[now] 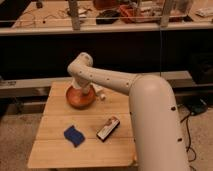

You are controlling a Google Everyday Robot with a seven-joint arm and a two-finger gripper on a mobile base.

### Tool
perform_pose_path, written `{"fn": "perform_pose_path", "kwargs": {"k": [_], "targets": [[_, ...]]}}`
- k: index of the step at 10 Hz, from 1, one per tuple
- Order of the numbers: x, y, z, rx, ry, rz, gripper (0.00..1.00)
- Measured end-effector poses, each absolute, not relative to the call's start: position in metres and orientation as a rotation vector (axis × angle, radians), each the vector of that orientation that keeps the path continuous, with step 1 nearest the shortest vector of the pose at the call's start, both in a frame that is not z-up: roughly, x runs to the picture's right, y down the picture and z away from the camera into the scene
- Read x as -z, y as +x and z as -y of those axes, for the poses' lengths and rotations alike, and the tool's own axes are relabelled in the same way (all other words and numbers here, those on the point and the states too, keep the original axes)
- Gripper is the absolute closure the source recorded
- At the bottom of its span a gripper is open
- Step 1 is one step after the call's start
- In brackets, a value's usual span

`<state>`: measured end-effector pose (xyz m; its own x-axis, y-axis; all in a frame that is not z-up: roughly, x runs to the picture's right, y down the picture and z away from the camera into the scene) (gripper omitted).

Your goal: Place the ceramic cup in the ceramic bowl

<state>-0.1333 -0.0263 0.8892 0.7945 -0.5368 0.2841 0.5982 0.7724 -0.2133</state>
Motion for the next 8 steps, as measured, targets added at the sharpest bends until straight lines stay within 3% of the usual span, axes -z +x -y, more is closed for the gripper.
{"fn": "perform_pose_path", "kwargs": {"k": [8], "targets": [[-0.8910,-0.1359,0.0258,0.626,-0.302,0.202,0.99]]}}
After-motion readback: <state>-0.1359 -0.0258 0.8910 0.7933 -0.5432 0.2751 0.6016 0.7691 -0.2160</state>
